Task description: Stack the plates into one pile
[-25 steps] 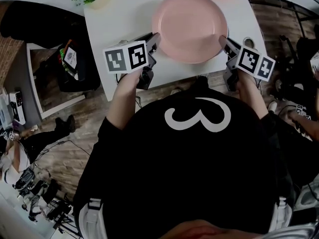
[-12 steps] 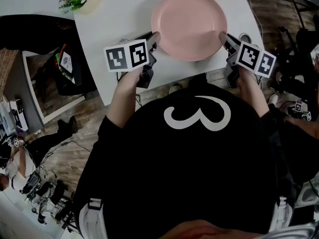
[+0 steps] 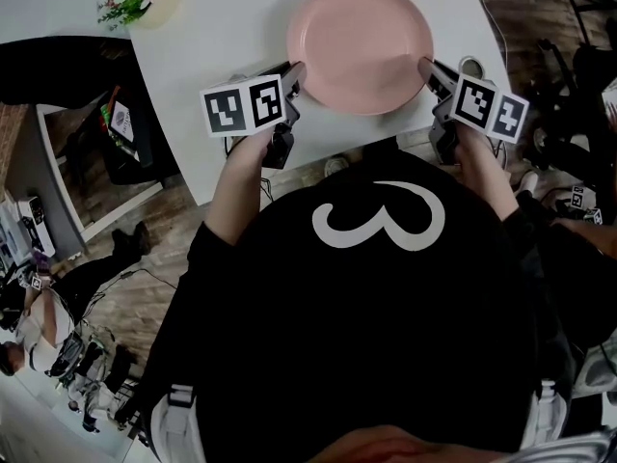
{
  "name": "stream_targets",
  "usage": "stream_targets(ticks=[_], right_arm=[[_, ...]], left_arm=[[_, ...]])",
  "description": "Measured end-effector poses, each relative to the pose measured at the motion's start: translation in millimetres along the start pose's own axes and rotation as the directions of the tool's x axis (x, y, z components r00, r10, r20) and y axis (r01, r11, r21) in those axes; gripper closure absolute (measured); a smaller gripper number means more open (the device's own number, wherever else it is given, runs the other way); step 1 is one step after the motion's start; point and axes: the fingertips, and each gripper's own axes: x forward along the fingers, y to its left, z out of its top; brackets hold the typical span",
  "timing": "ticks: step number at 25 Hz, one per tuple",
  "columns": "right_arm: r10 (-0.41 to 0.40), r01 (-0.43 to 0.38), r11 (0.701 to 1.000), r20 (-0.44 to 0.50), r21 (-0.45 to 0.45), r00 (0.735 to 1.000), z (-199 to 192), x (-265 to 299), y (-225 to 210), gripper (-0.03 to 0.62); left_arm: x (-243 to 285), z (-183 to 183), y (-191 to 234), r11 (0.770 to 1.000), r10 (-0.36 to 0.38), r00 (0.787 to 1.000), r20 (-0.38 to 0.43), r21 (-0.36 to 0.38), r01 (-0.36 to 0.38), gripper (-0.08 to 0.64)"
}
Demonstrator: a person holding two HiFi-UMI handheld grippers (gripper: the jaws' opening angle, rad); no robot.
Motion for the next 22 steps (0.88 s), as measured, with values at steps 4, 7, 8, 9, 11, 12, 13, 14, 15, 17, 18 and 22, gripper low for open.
stream_targets(ticks=[4, 7, 8, 9, 11, 12, 13, 14, 15, 17, 18, 22], right_arm=[[0.001, -0.001, 1.0, -0.031, 0.01, 1.0, -9, 7, -6, 0.529], [0.008, -0.007, 1.0, -0.047, 0.015, 0.999, -12, 10, -9, 0.529], [0.006, -0.006, 1.0, -0.05, 0.011, 0.999, -12, 11, -9, 0.529], [0.005, -0.005, 1.0, -0.052, 0.006, 0.999, -12, 11, -10, 0.528], [0.006, -0.006, 1.0, -0.054, -0.005, 0.999, -12, 13, -11, 0.529], [0.009, -0.01, 1.0, -0.055, -0.01, 0.998, -12, 13, -11, 0.529], [0.013, -0.014, 1.0, -0.056, -0.015, 0.998, -11, 13, -10, 0.528], [0.017, -0.019, 1.0, -0.058, -0.021, 0.998, -11, 13, -10, 0.528], [0.022, -0.023, 0.999, -0.06, -0.028, 0.998, -10, 13, -10, 0.528], [0.028, -0.031, 0.999, -0.064, -0.039, 0.998, -10, 13, -9, 0.528], [0.031, -0.034, 0.999, -0.067, -0.043, 0.997, -10, 13, -8, 0.528], [0.034, -0.038, 0.998, -0.075, -0.044, 0.997, -11, 13, -8, 0.514]], left_arm=[[9, -9, 5, 1.0, 0.015, 0.999, -0.034, 0.003, -0.015, 0.492], [12, -14, 8, 0.999, 0.031, 0.998, -0.051, 0.012, -0.03, 0.492], [14, -15, 8, 0.999, 0.035, 0.998, -0.056, 0.013, -0.034, 0.492], [15, -17, 8, 0.999, 0.038, 0.997, -0.06, 0.012, -0.037, 0.492], [18, -19, 8, 0.999, 0.043, 0.997, -0.064, 0.009, -0.043, 0.492], [18, -19, 8, 0.999, 0.046, 0.997, -0.063, 0.008, -0.046, 0.491], [19, -19, 9, 0.999, 0.049, 0.997, -0.062, 0.007, -0.049, 0.491], [19, -19, 9, 0.999, 0.052, 0.997, -0.06, 0.007, -0.051, 0.491], [19, -18, 9, 0.999, 0.054, 0.997, -0.057, 0.008, -0.054, 0.491], [20, -18, 9, 0.998, 0.062, 0.997, -0.053, 0.013, -0.061, 0.491], [20, -18, 9, 0.998, 0.067, 0.996, -0.052, 0.017, -0.066, 0.491], [21, -21, 10, 0.995, 0.091, 0.994, -0.058, 0.039, -0.089, 0.483]])
